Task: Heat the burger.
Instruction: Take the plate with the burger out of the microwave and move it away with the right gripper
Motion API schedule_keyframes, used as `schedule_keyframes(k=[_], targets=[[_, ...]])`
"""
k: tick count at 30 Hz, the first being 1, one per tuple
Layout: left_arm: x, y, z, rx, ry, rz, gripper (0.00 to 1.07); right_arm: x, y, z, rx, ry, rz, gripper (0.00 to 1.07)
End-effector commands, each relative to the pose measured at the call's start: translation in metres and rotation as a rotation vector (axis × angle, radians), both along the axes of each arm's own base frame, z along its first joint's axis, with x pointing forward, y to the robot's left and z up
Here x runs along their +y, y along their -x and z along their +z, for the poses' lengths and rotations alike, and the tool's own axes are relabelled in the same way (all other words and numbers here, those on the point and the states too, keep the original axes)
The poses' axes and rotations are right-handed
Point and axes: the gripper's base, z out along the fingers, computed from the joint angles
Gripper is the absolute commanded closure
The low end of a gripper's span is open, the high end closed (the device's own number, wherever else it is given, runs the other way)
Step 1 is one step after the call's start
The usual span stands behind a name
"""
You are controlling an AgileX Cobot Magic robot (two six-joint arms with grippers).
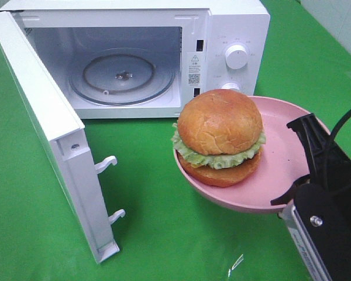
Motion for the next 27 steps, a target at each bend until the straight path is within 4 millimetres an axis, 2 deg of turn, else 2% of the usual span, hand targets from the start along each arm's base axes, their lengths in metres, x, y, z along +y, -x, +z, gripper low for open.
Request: schedule_keyframes(k=[1,10,13,14,15,16,17,27], targets=[[0.000,0.001,0.000,-0.012,0.006,0.002,0.07,-0.002,0.002,0.011,-0.046,-0.054,-0.007,1.07],[0.000,0.001,0.000,-0.012,0.006,0.002,0.07,-0.020,0.011,0.019,-0.006,-0.050,-0.155,1.07],[0.000,0.001,0.000,-0.012,0.006,0.002,0.07,-0.028,0.010,0.018,-0.001,-0.017,-0.253,1.07],[0.000,0.001,0.000,-0.012,0.006,0.002,0.07,-0.033,0.009,0.017,0.005,-0.012,-0.339,1.07],[0.000,0.001,0.000,-0.012,0.006,0.002,0.07,-0.033,0.009,0.017,0.005,-0.012,-0.339,1.07],[0.000,0.001,0.000,-0.012,0.006,0.002,0.07,-0.037,0.007,0.018,0.004,-0.016,-0.419,1.07],[0.000,0.001,0.000,-0.012,0.006,0.002,0.07,-0.037,0.007,0.018,0.004,-0.016,-0.419,1.07],[0.000,0.001,0.000,-0.012,0.006,0.002,0.07,-0.052,0.008,0.016,0.055,-0.095,-0.799,1.07]])
